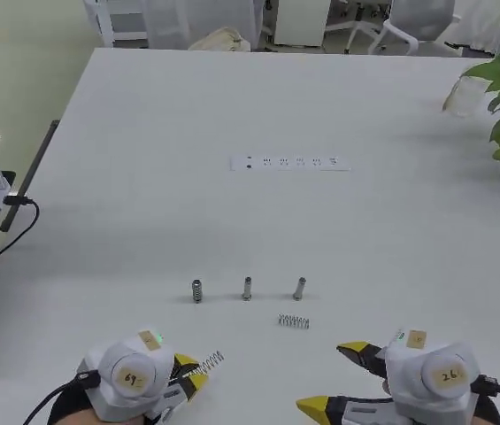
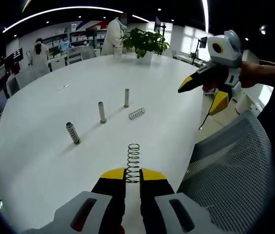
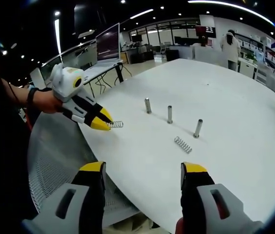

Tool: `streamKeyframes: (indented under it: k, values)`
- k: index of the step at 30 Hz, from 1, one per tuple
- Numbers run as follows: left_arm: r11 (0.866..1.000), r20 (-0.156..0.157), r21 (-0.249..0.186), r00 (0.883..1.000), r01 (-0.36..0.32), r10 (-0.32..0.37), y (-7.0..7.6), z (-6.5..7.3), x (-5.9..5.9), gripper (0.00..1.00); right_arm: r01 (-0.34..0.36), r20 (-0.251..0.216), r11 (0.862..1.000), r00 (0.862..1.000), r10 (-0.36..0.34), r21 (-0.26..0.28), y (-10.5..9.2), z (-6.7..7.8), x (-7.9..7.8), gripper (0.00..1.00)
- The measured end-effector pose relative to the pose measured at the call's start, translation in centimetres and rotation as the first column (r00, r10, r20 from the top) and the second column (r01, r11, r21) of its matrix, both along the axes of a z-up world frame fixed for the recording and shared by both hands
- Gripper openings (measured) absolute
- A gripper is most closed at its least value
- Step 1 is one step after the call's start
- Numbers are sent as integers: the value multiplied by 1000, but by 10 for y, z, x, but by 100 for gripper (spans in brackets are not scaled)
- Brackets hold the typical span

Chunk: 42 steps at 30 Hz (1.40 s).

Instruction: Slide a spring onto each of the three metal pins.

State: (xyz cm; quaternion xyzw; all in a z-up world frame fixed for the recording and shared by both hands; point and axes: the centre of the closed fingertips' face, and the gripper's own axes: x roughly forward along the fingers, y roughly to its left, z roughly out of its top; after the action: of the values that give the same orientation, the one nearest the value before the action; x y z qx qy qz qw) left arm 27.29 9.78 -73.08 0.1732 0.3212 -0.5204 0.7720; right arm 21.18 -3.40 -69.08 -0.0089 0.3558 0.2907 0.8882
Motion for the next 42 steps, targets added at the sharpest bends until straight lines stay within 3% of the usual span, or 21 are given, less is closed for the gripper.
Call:
streamKeyframes:
  k: [26, 42]
  values:
    - [998, 55, -39, 997, 51, -49, -18, 30, -7, 3, -33, 5, 999, 999, 33, 18, 13, 2, 2, 57]
    - [989, 94, -50, 987, 136, -131, -39, 49, -20, 3, -73, 13, 997, 997, 73, 26, 26, 6, 6, 55]
